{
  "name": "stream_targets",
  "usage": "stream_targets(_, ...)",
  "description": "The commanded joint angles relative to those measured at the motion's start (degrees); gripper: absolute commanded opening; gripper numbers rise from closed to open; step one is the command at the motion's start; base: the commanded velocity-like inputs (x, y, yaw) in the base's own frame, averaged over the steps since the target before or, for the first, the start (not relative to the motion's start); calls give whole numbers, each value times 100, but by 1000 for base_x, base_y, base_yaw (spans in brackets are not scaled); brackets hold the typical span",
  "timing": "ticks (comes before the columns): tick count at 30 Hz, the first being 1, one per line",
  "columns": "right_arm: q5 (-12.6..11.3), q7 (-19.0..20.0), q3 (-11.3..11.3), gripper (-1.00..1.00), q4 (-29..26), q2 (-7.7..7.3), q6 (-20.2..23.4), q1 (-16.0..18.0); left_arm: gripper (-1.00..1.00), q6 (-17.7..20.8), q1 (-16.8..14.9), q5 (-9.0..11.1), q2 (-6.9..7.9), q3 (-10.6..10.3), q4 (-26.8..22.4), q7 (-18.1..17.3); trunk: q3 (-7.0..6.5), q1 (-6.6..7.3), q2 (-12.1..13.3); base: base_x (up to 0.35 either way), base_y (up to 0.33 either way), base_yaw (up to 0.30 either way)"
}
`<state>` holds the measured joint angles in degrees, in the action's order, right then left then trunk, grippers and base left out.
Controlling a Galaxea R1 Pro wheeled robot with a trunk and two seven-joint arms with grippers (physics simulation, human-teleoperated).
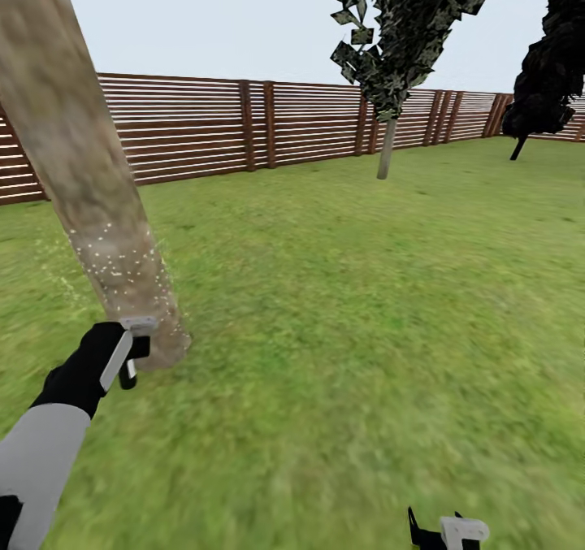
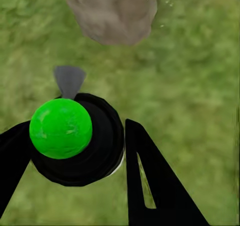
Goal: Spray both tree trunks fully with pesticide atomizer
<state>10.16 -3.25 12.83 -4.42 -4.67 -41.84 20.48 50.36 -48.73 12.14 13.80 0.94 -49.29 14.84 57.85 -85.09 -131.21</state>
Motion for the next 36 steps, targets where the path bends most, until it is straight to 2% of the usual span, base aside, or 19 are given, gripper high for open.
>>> stream_targets(1, -3, 0, 0, 100, -2, 0, 0, 0, -100, -32, 1, 2, 0, 33, 31, 1, 0, 0, 0, 229, -201, 0)
stream_targets(3, -4, 0, -1, 100, -2, 1, 0, 0, -100, -69, 2, -5, 4, 64, 64, 8, 0, 0, 0, 239, -190, 0)
stream_targets(5, -5, 0, -2, 100, -5, 4, 0, 0, -100, -345, 2, -2, 4, 267, 325, 10, 0, 0, 0, 243, -184, 166)
stream_targets(8, -5, 0, 0, 100, -2, 8, 0, 0, -100, -541, 2, 6, -5, 330, 412, 10, 0, 0, 0, 202, -209, 263)
stream_targets(19, -5, 0, -1, 100, -3, 3, 0, 0, -100, -584, 1, 0, -43, 344, 601, 10, 0, 0, 0, 21, -272, 24)
stream_targets(24, -5, 0, -2, 100, -2, 3, 0, 0, -100, -602, 4, -1, -35, 346, 767, 10, 0, 0, 0, 187, -230, 204)
stream_targets(28, -5, 0, 0, 100, 0, 4, 0, 0, -100, -1010, 4, -1, -35, 346, 1037, 18, 0, 0, 0, 240, -194, 266)
stream_targets(36, -5, 0, 0, 100, -2, 4, 0, 0, -100, -1100, 4, 7, -45, 341, 1291, 19, 0, 0, 0, 270, -173, 31)
